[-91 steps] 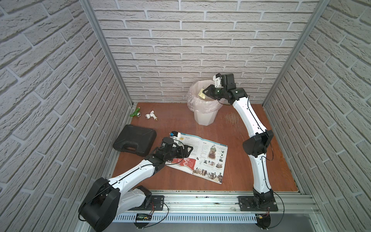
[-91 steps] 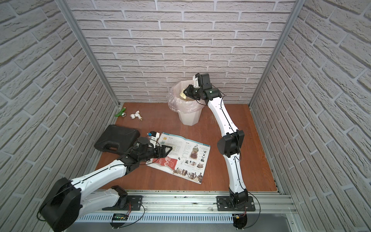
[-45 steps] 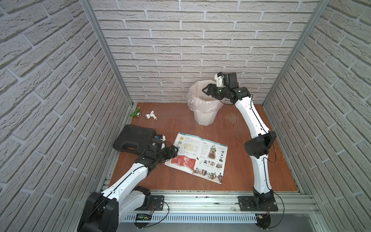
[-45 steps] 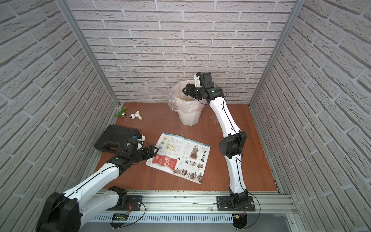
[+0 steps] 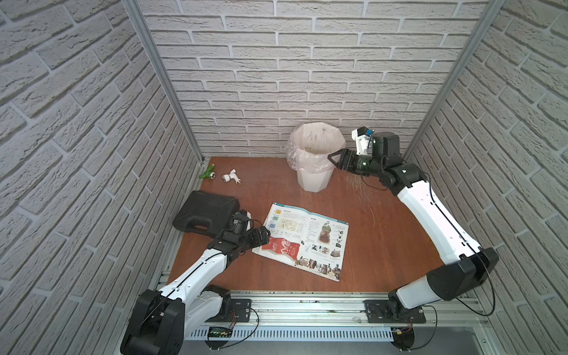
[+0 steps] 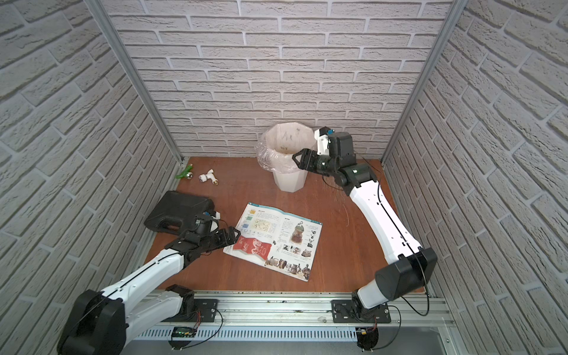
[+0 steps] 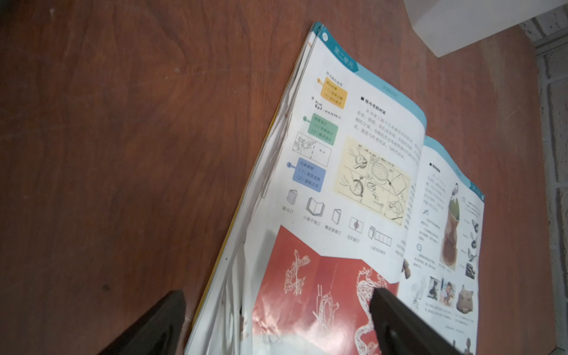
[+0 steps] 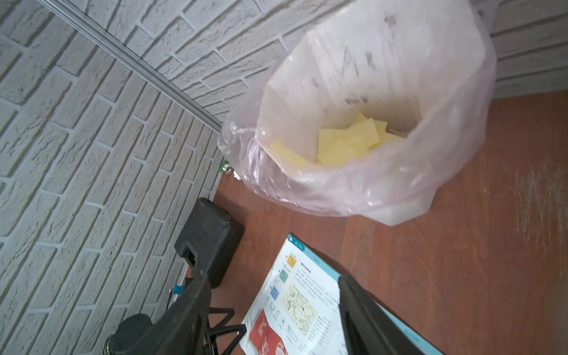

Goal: Peel off the used sticky note
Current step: Place the note in the trash bin, then close the book at the center of the board.

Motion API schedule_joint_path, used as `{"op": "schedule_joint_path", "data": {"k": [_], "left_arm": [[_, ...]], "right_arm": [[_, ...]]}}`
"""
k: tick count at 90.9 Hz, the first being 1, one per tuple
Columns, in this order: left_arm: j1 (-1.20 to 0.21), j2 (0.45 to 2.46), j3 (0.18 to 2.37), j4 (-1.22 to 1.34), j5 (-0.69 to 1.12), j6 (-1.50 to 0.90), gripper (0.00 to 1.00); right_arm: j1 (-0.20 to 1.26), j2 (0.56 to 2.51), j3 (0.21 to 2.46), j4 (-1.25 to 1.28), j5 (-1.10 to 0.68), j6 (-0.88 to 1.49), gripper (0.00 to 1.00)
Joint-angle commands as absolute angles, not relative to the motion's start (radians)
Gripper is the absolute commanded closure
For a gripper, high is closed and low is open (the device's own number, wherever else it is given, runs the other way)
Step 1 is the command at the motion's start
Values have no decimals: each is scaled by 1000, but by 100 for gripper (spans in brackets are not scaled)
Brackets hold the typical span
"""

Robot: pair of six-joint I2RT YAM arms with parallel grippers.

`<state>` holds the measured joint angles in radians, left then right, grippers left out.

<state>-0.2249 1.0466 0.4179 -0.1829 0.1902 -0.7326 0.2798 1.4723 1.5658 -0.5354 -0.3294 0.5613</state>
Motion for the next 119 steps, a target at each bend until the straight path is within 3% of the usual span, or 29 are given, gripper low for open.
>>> {"op": "schedule_joint_path", "data": {"k": [1,24,49,84,119], "left_arm": [[-218,1057,402,-173,173,-711,2],[-221,1099,401,-160,182,-706,2],[-258,1120,406,-185,128,-706,2],[-314,1282,430,-100,118,-705,2],[-421,1378,372,168,295,-723,2]], "right_arm": [[282,1383,1385,-446,-310,567,30],[282,1212,1000,-419,-293,590,30],[282,1167,686,-350,-317,637,29],[282,1246,530,-267,-347,645,29],[264,1381,486,-147,-391,703,29]]}}
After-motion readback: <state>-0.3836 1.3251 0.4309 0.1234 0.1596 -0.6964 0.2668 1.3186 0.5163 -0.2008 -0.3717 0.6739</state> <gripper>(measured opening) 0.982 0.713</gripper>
